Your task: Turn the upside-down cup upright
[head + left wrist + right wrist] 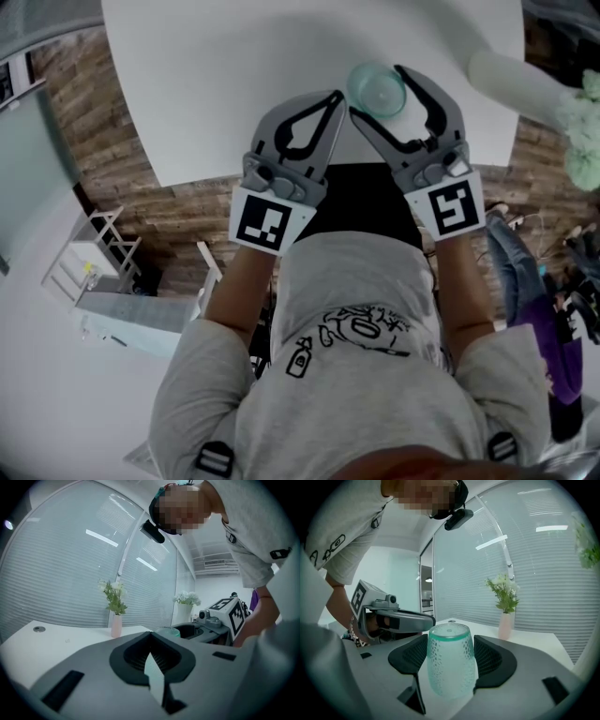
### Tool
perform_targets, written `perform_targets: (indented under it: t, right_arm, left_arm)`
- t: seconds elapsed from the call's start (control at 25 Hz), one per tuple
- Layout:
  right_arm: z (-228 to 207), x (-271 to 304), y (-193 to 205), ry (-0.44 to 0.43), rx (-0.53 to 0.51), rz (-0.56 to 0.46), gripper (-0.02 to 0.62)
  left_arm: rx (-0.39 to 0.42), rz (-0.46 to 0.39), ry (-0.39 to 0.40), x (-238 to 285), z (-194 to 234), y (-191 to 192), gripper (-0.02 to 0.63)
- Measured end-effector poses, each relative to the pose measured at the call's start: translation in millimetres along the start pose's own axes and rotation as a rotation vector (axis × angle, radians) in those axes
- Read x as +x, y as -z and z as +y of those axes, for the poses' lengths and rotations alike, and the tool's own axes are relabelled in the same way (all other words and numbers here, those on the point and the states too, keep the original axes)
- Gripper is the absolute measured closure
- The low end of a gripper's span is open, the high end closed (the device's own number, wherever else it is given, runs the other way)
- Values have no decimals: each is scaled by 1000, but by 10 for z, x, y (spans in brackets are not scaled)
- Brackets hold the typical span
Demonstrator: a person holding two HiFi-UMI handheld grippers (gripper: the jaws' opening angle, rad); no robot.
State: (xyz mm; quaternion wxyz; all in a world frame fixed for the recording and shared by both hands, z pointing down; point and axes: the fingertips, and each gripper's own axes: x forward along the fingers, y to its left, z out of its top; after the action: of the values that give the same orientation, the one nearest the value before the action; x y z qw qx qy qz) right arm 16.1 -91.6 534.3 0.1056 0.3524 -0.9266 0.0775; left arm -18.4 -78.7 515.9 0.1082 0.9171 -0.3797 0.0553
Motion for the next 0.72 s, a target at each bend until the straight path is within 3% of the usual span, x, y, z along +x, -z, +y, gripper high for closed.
perform_targets:
  t: [0.72]
  right_arm:
    - [28, -169, -650, -4, -28, -45, 270]
  left_arm:
    - [16, -46, 2, -75, -90, -574, 603]
